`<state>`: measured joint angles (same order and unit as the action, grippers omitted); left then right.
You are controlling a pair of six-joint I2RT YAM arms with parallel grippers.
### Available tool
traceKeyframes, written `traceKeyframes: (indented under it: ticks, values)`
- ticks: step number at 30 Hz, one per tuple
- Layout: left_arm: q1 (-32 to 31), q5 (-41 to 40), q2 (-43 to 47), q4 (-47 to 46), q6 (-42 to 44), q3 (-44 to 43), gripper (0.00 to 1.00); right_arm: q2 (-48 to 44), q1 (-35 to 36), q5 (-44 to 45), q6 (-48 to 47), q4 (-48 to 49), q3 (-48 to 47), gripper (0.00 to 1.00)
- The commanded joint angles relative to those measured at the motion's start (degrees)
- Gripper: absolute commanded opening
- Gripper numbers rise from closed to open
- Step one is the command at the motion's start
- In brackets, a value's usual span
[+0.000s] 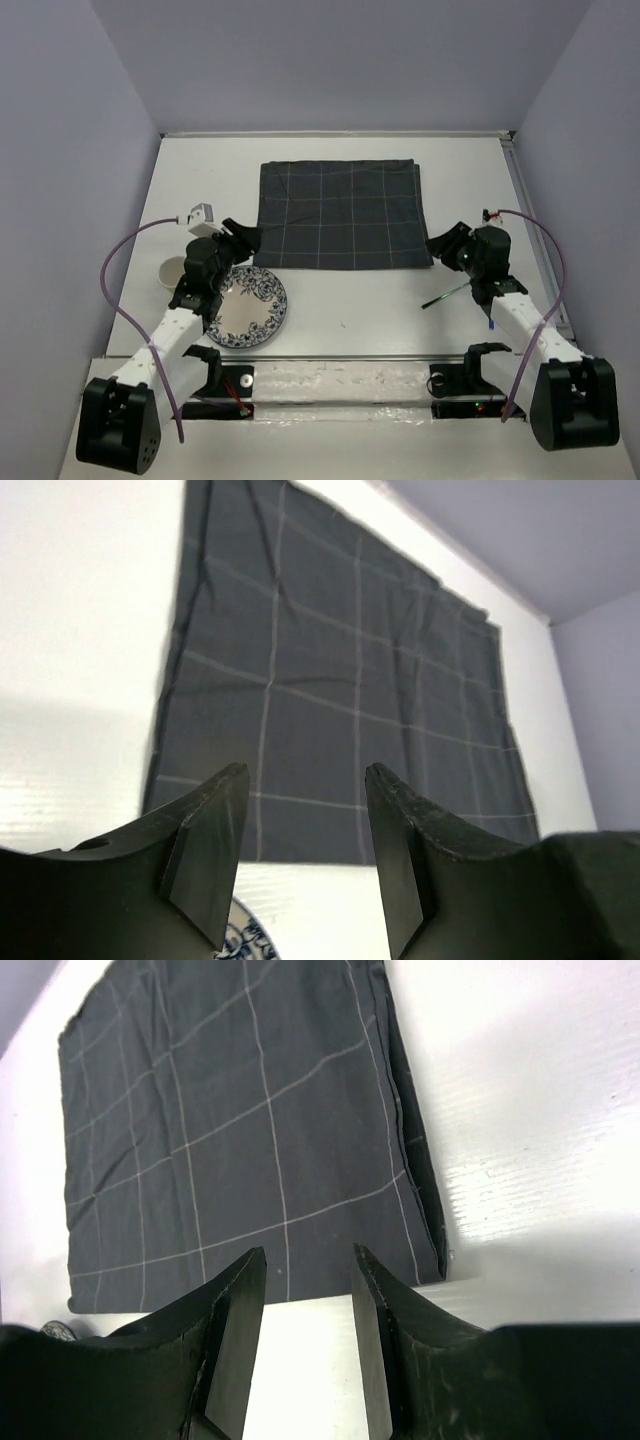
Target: Set the dinner table for one person
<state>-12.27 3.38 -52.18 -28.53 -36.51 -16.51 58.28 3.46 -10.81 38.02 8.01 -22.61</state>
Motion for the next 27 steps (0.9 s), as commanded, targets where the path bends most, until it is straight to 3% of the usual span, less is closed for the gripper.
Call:
traceKeyframes:
  ticks: [1,5,7,9,10,15,16,17,18,20,21,23,27]
  values:
    - [-0.38,2.42,6.2,5.32,1.79,-6.86,0.6,-7.19,0.4,2.28,-2.69,-6.51,-2.35,0.46]
    - [-0.73,5.4,12.09,10.95,3.46,-12.13,0.6,-9.59,0.93,-0.51,-1.9,-7.13,-1.82,0.45]
    - [-0.74,7.59,14.72,14.46,5.65,-15.54,0.6,-9.33,3.12,-2.19,-0.85,-5.99,-1.91,0.31]
    - [-0.74,9.18,16.4,18.31,7.67,-17.93,0.61,-7.84,8.19,-2.99,-0.23,-4.41,-2.26,0.06]
    - [-0.74,10.58,17.8,19.82,8.9,-20.12,0.63,-6.88,10.84,-2.38,-0.31,-4.41,-3.57,0.0]
    - [-0.74,15.25,22.38,28.69,18.38,-25.75,0.73,3.73,27.1,-0.88,3.27,5.91,-7.18,0.0]
    - [-0.74,16.13,23.43,30.62,19.71,-26.98,0.86,5.6,31.91,-0.97,4.33,8.14,-7.44,0.0]
    - [-0.65,16.4,25.53,31.51,20.86,-27.43,0.99,7.7,34.04,-0.88,5.39,12.95,-8.14,0.07]
    - [-0.73,16.14,26.68,33.09,23.04,-27.95,0.99,12.51,36.24,-0.79,7.05,15.43,-8.59,0.18]
    - [-0.74,14.83,30.54,34.07,25.08,-27.61,0.99,17.95,41.94,-0.44,8.56,19.04,-10.07,0.27]
    - [-0.74,13.95,31.87,34.68,25.87,-27.09,0.99,20.88,43.8,-0.35,9.17,21.93,-12.17,0.37]
    - [-0.74,10.35,35.65,34.69,27.02,-24.54,0.99,29.23,48.45,0.17,11.02,26.24,-15.34,0.46]
    - [-0.74,5.42,40.84,35.03,26.93,-21.27,0.99,39.68,51.81,0.61,14.88,32.05,-18.25,0.52]
